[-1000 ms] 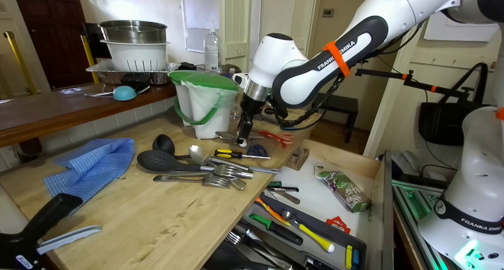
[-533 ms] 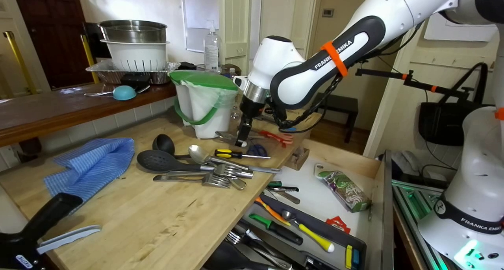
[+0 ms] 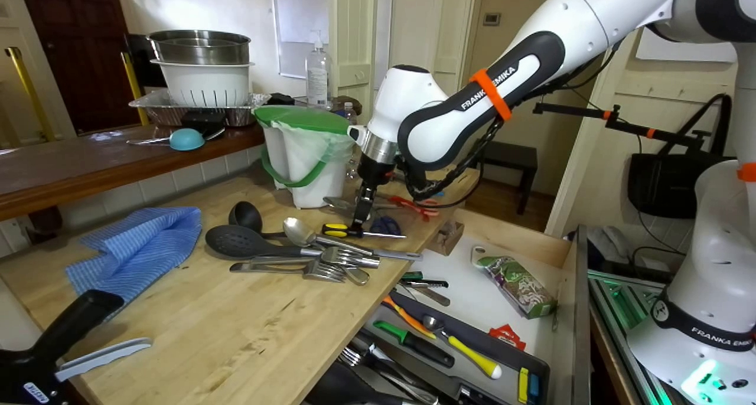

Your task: Pick up the screw driver and place it in the drawer to the right of the cutlery holder

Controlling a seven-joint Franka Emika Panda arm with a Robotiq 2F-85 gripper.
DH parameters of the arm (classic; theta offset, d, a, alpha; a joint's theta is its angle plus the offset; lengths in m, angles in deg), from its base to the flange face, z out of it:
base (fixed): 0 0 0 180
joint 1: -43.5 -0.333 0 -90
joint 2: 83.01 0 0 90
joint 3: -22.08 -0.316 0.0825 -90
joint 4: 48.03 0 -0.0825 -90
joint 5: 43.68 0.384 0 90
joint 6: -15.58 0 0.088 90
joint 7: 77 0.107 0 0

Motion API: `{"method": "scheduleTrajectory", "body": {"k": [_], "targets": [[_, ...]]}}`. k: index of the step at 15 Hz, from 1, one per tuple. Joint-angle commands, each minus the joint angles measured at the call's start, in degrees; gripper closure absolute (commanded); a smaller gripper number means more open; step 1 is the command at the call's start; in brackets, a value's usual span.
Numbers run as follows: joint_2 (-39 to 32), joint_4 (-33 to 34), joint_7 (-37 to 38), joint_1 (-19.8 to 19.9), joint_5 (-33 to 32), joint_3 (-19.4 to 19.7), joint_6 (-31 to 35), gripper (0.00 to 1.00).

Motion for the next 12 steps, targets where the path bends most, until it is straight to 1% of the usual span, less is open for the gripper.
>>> {"method": "scheduleTrajectory", "body": {"k": [1, 3, 6, 8, 9, 11, 12], "targets": [[-3.36, 4.45, -1.11, 0.72, 1.24, -1.25, -5.18, 0.45], [-4.58, 6.32, -1.38, 0.65, 1.15, -1.64, -7.62, 0.45], [-5.86, 8.29, -1.41, 0.5, 0.76, -1.89, -10.25, 0.32], [-6.56, 9.23, -1.25, 0.6, 0.89, -1.97, -11.12, 0.36], [-6.77, 9.49, -1.17, 0.63, 0.94, -1.97, -11.2, 0.36], [-6.52, 9.22, 0.08, 0.43, 0.54, -1.48, -9.69, 0.4], [-6.2, 8.9, 0.53, 0.42, 0.49, -1.28, -8.94, 0.52]]}}
